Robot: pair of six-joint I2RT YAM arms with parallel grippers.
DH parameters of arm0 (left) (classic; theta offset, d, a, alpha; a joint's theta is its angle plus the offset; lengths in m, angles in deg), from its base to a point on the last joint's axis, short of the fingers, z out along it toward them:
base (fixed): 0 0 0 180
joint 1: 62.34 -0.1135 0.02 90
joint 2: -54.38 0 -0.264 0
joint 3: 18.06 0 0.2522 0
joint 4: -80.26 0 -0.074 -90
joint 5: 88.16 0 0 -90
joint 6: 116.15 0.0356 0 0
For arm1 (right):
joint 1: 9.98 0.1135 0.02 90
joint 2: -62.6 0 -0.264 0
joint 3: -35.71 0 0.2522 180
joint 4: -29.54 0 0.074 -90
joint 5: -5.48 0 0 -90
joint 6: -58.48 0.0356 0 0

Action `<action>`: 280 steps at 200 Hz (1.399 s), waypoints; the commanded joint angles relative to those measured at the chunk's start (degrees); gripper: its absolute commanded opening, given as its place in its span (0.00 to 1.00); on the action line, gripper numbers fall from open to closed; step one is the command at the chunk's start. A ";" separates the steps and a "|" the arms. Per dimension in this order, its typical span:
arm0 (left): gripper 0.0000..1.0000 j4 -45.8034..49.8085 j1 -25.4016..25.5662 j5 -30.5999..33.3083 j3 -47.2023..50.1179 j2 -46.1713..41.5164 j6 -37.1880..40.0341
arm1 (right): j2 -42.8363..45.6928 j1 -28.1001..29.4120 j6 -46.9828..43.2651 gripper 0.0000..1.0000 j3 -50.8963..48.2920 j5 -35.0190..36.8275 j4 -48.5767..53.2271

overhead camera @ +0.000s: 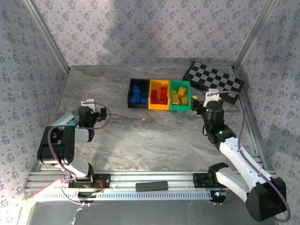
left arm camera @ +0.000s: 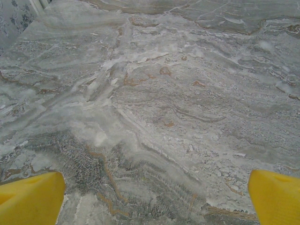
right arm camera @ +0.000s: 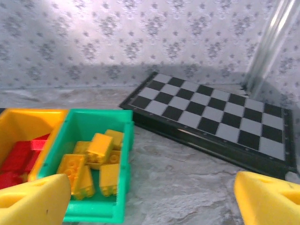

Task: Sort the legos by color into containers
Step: Reset both arms

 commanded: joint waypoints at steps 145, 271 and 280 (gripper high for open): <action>1.00 -1.75 -0.35 -1.34 -1.12 -0.11 0.80 | -37.94 -16.40 -7.20 0.94 -8.25 -21.39 -49.29; 1.00 -1.59 -0.42 -1.72 -1.21 -0.09 0.73 | -12.68 -16.58 -17.54 1.00 -8.88 -32.81 -21.81; 1.00 -1.62 -0.37 -1.85 -1.21 -0.10 0.76 | -10.22 -17.03 -16.21 1.00 -12.59 -30.10 -25.23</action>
